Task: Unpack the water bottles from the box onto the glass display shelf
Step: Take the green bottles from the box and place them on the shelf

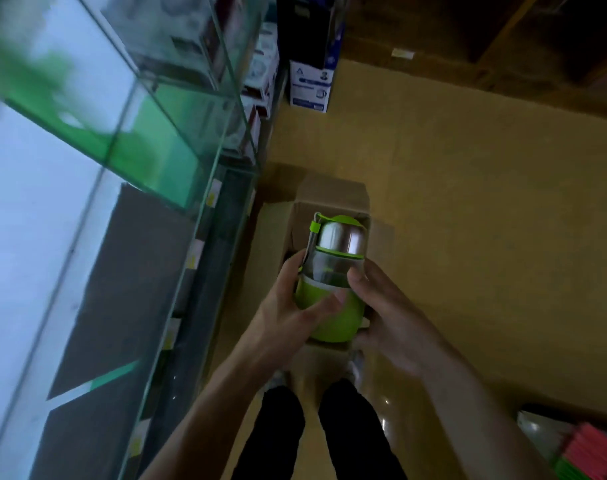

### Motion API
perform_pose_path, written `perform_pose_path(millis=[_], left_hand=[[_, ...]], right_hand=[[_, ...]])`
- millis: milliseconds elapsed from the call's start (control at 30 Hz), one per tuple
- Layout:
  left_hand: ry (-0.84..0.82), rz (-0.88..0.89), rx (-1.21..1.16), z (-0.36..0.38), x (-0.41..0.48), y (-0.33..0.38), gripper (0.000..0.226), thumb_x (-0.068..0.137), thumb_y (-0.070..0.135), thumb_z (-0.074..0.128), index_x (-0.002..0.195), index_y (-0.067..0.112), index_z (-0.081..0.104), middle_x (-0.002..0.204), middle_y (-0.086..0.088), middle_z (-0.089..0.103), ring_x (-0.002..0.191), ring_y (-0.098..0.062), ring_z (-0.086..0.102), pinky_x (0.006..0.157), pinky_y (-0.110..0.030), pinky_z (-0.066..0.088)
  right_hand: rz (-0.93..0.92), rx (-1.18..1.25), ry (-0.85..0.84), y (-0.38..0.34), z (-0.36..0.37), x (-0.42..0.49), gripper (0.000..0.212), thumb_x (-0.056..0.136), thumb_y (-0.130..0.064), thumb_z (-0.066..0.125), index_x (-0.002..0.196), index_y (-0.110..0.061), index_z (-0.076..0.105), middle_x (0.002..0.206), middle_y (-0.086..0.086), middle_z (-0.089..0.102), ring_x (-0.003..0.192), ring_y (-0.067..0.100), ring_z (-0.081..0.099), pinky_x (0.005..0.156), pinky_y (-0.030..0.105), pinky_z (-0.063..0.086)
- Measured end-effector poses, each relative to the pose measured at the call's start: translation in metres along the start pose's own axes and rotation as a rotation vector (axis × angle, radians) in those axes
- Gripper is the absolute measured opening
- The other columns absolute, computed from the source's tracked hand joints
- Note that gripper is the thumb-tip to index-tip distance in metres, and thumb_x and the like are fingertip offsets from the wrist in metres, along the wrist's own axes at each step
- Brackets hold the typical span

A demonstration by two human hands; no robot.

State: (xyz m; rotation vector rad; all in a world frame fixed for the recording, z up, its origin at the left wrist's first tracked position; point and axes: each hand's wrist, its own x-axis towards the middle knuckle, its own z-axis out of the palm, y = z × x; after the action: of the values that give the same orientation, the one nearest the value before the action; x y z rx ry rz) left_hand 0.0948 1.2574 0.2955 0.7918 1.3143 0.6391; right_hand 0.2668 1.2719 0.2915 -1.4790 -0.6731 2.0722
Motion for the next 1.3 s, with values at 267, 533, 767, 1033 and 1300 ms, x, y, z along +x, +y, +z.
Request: perform_pose_path(millis=[267, 533, 767, 1033, 1300], left_hand=[[-0.029, 0.095, 0.015, 0.005, -0.085, 0.098, 0.058, 0.09, 0.037, 0.075, 0.141, 0.041, 0.046, 0.123, 0.005, 0.069, 0.11, -0.017, 0.07, 0.091, -0.05, 0.06], [-0.022, 0.241, 0.069, 0.01, -0.152, 0.164, 0.058, 0.089, 0.042, 0.075, 0.14, 0.039, 0.047, 0.125, 0.005, 0.068, 0.113, -0.016, 0.068, 0.092, -0.049, 0.059], [0.006, 0.371, 0.083, 0.003, -0.199, 0.214, 0.048, 0.093, 0.032, 0.073, 0.136, 0.033, 0.052, 0.125, 0.007, 0.069, 0.115, -0.012, 0.067, 0.099, -0.048, 0.055], [-0.004, 0.542, 0.121, -0.015, -0.248, 0.267, 0.039, 0.095, 0.025, 0.068, 0.118, 0.049, 0.047, 0.1, 0.046, 0.064, 0.095, 0.022, 0.061, 0.074, -0.006, 0.051], [0.035, 0.718, 0.106, -0.029, -0.285, 0.314, 0.052, 0.092, 0.031, 0.072, 0.138, 0.037, 0.05, 0.128, 0.01, 0.069, 0.116, -0.01, 0.067, 0.099, -0.045, 0.056]], right_hand=[[-0.068, -0.058, -0.005, -0.083, 0.044, -0.102, 0.042, 0.091, -0.047, 0.06, 0.133, -0.041, 0.061, 0.132, -0.006, 0.07, 0.116, 0.02, 0.071, 0.094, 0.063, 0.056], [-0.163, -0.12, -0.008, -0.133, 0.076, -0.177, 0.046, 0.089, -0.051, 0.06, 0.134, -0.042, 0.061, 0.134, -0.008, 0.068, 0.118, 0.017, 0.069, 0.099, 0.061, 0.055], [-0.277, -0.145, -0.017, -0.169, 0.107, -0.219, 0.06, 0.084, -0.052, 0.066, 0.142, -0.038, 0.055, 0.135, -0.007, 0.068, 0.118, 0.014, 0.069, 0.095, 0.05, 0.06], [-0.428, -0.184, -0.025, -0.209, 0.143, -0.256, 0.084, 0.075, -0.068, 0.08, 0.149, -0.045, 0.048, 0.149, -0.008, 0.056, 0.134, 0.02, 0.058, 0.105, 0.057, 0.052], [-0.657, -0.283, -0.113, -0.25, 0.18, -0.299, 0.047, 0.091, -0.052, 0.063, 0.137, -0.045, 0.06, 0.134, -0.011, 0.068, 0.12, 0.011, 0.068, 0.098, 0.055, 0.058]])
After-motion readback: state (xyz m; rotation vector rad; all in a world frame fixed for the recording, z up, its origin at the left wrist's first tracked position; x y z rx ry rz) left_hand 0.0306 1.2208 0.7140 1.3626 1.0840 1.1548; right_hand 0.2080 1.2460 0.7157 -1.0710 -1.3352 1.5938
